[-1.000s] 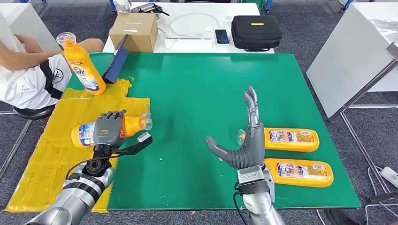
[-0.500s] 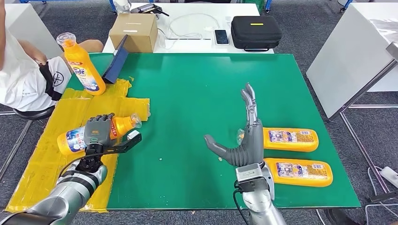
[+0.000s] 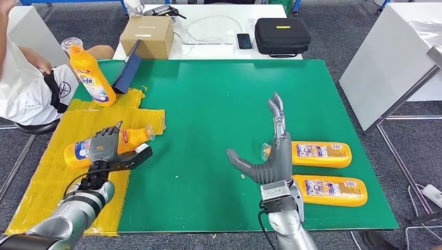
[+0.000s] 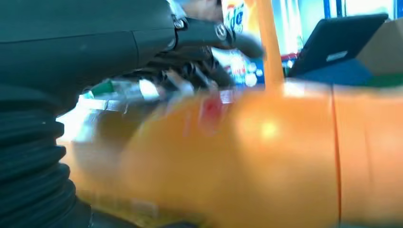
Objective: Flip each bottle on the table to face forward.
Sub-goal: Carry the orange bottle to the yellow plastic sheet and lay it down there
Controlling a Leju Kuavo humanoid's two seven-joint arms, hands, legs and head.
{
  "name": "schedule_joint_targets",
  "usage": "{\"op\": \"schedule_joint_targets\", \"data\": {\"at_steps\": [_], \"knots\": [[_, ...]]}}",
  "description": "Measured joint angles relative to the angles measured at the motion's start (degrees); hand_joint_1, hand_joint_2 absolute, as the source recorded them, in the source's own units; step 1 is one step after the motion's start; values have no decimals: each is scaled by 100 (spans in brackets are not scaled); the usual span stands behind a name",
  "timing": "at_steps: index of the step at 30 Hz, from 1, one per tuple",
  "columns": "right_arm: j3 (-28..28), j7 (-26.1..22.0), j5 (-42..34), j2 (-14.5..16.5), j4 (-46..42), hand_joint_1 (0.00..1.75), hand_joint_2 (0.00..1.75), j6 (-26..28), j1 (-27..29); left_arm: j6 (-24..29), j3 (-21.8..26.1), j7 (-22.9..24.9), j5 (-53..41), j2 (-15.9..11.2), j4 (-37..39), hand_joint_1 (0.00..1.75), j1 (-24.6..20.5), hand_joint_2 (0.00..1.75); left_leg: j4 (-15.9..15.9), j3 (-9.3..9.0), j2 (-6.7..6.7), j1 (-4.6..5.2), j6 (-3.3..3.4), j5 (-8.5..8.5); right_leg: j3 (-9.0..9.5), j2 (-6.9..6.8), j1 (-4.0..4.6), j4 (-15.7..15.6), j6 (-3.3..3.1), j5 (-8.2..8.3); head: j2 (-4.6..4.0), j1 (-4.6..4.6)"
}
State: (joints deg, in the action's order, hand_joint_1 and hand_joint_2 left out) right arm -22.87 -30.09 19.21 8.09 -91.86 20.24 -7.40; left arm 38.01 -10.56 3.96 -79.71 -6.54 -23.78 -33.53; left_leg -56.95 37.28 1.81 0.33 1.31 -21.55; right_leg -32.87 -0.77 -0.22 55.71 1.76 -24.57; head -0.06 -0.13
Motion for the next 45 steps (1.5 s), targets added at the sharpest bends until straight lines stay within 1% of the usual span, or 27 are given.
{"op": "schedule_joint_targets", "data": {"at_steps": [3, 9, 17, 19, 21, 22, 23, 24, 29, 37, 39, 41, 43, 45], "knots": [[1, 18, 13, 0, 0, 0, 175, -2, 0, -131, 181, -228, 91, 28, 0, 0, -18, 175, 0, 0, -2, 2, 0, 0, 1, -1, -1, 0, -1, -1, -1, 1], [3, 26, 50, 1, 0, 0, 175, -2, 1, -185, 389, -385, 92, 78, 0, 0, -30, 175, 0, 0, -4, 8, 1, 0, 3, -2, -5, 0, 0, 0, 0, 2], [12, 26, 74, 2, 0, 0, 175, 0, 6, 205, 784, -1169, 433, 217, -49, 0, 78, 175, -1, 2, -8, 8, 1, 1, 1, -3, -6, -1, 1, 0, 0, 1], [16, 21, 81, 2, 0, 0, 175, -1, 10, 120, 898, -1642, 801, 280, -129, 0, 141, 175, -1, 3, -8, 8, 1, 1, 1, -3, -6, -1, 1, 0, -1, 1], [23, 7, 87, 2, 0, 0, 175, -2, 25, -94, 1043, -2378, 1425, 358, -279, 0, 231, 175, -1, 4, -9, 8, 1, 1, 0, -3, -6, -1, 1, 0, -1, 1], [27, -1, 89, 2, 0, 0, 175, -3, 34, -191, 1108, -2669, 1682, 396, -355, 0, 274, 175, -1, 5, -9, 8, 1, 0, -1, -3, -6, -1, 2, -1, -1, 2], [30, -5, 91, 2, 0, 0, 175, -4, 41, -262, 1167, -2862, 1854, 431, -428, 0, 313, 175, -1, 7, -10, 8, 1, 0, -2, -3, -6, -1, 2, -1, -1, 2], [31, -8, 91, 2, 0, 0, 175, -4, 45, -300, 1213, -2954, 1937, 460, -485, 0, 344, 175, -1, 8, -9, 8, 1, 0, -4, -3, -6, -1, 2, -1, 0, 2], [35, -9, 92, 2, 0, 0, 175, -4, 66, -339, 1355, -3016, 2005, 545, -651, 0, 437, 175, -1, 9, -8, 8, 1, 1, -5, -3, -6, -1, 1, -1, 0, 1], [36, -10, 92, 1, 0, 0, 175, -4, 70, -354, 1421, -3047, 2029, 593, -738, 0, 480, 175, -1, 10, -9, 8, 1, 1, -5, -3, -5, -1, 2, -1, 0, 1], [37, -16, 92, 2, 0, 0, 175, -7, 71, -429, 1426, -3200, 2171, 603, -792, 0, 515, 175, -1, 11, -9, 8, 1, 0, -6, -3, -5, -1, 2, -1, 0, 1], [44, -27, 93, 2, -1, 0, 175, -21, 76, -612, 1428, -3479, 2490, 619, -961, 0, 603, 175, -1, 11, -8, 8, 1, 0, -7, -3, -6, -1, 2, -1, 0, 1], [61, -36, 97, 1, -1, 0, 175, -48, 86, -883, 1428, -3720, 2883, 646, -1247, 0, 738, 175, -1, 12, -8, 8, 1, 0, -8, -3, -6, -1, 2, -1, 0, 1], [85, -39, 99, 2, -2, 0, 175, -77, 101, -1117, 1428, -3841, 3178, 681, -1622, 0, 900, 175, -1, 13, -8, 8, 1, 0, -9, -3, -6, -1, 2, -1, 0, 1]]}}
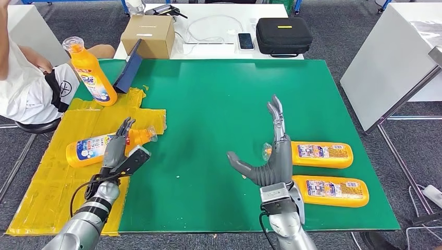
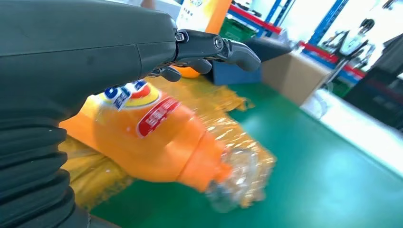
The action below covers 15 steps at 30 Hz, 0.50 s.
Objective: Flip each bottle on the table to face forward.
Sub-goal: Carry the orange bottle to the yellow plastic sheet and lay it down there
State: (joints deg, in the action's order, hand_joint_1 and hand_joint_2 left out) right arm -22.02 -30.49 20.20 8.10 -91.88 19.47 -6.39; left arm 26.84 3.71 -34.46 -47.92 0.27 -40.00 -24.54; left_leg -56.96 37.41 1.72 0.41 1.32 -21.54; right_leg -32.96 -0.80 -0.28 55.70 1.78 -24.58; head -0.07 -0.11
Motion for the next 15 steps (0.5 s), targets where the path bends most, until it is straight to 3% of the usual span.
{"op": "schedule_joint_targets", "data": {"at_steps": [6, 11, 15], "knots": [[66, 7, 91, 4, 1, 0, 175, 12, 11, -139, -89, -83, 361, 85, -1110, 0, 455, 175, 0, 1, 0, 0, 0, 0, -1, 0, 0, 0, 0, 0, 0, 0], [120, 624, 1419, -97, 71, 0, 175, 292, -39, -756, -338, -203, 1089, 266, -2339, 0, 1055, 175, 0, 4, -2, 1, 0, -1, -2, -1, -1, -1, 0, -1, 0, -1], [238, 997, 2105, -266, 251, 0, 175, 311, -157, -732, -634, -129, 1129, 402, -3241, 0, 1534, 175, 0, 9, -6, 6, 1, -1, -4, -4, -8, -3, 1, -1, 0, 0]]}}
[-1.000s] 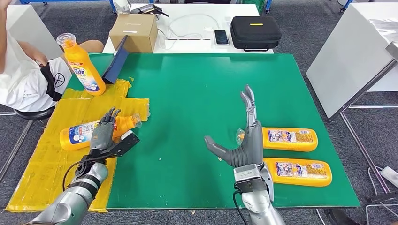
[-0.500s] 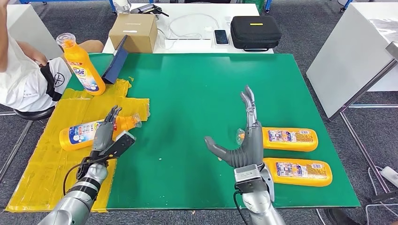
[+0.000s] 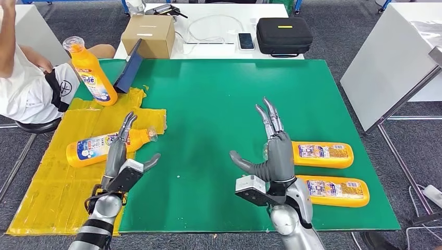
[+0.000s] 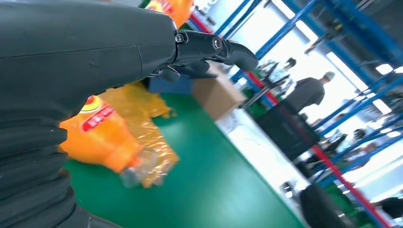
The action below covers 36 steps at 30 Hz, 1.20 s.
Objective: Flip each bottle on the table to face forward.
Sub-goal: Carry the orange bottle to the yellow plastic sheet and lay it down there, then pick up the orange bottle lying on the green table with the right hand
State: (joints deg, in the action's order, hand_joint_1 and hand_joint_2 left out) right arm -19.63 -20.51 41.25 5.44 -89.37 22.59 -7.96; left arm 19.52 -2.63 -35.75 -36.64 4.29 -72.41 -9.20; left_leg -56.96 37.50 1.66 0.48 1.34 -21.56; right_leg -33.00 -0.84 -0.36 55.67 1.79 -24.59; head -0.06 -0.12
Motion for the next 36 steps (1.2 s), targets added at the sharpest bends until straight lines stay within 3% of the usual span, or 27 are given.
{"op": "schedule_joint_targets", "data": {"at_steps": [5, 13, 22, 29, 36], "knots": [[160, 404, 565, -221, 170, 0, 175, -78, -182, -64, -201, 71, 119, 58, -633, 0, 315, 175, 0, -1, 0, 1, 1, 1, 1, 0, -3, 0, 1, 1, 0, -1], [193, 1194, 1904, -651, 629, 0, 175, -453, -667, -922, -460, 202, 805, 224, -1237, 0, 645, 175, -1, 0, -6, 2, 1, 2, 2, -2, -4, 0, 2, 2, 0, -1], [199, 1179, 1641, -1161, 1256, 0, 175, -1163, -1151, -1252, -806, 231, 1022, 328, -1528, 0, 790, 175, -2, 1, -15, 4, 2, 2, 4, -10, -5, 0, 3, 2, 0, -1], [219, 1098, 1532, -1397, 1612, 0, 175, -1337, -1311, -1268, -931, 231, 1040, 336, -1578, 0, 793, 175, -3, 0, -14, 4, 2, 2, 4, -9, -4, 0, 4, 3, 0, -3], [156, 860, 1285, -1744, 2127, 0, 175, -1866, -1554, -1249, -991, 189, 1137, 336, -1578, 0, 778, 175, -3, 2, -21, 5, 3, 3, 5, -17, -5, 0, 5, 3, 0, -2]]}}
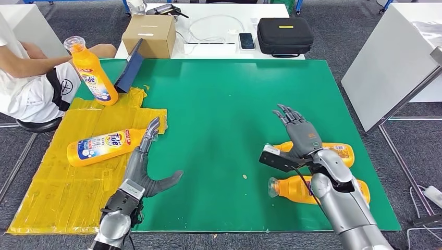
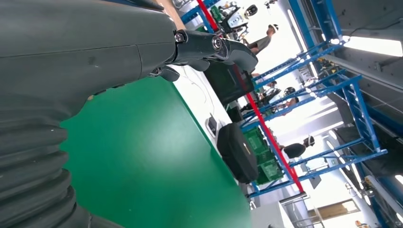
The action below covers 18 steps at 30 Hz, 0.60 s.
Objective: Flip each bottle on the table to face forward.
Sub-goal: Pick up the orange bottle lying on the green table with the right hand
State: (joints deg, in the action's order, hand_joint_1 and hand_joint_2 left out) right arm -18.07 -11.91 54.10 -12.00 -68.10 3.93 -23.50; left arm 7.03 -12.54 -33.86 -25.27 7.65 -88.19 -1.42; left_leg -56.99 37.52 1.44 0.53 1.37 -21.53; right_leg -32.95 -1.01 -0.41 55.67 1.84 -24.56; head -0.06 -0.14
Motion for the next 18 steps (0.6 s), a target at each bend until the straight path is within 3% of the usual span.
{"op": "schedule_joint_targets", "data": {"at_steps": [18], "knots": [[-63, -53, -301, -646, 465, 0, 175, -250, 46, 16, -66, -17, 40, 48, 79, 0, -119, 175, -2, 0, 1, 5, 2, 1, 0, 0, -3, 0, 3, 2, 1, -2]]}}
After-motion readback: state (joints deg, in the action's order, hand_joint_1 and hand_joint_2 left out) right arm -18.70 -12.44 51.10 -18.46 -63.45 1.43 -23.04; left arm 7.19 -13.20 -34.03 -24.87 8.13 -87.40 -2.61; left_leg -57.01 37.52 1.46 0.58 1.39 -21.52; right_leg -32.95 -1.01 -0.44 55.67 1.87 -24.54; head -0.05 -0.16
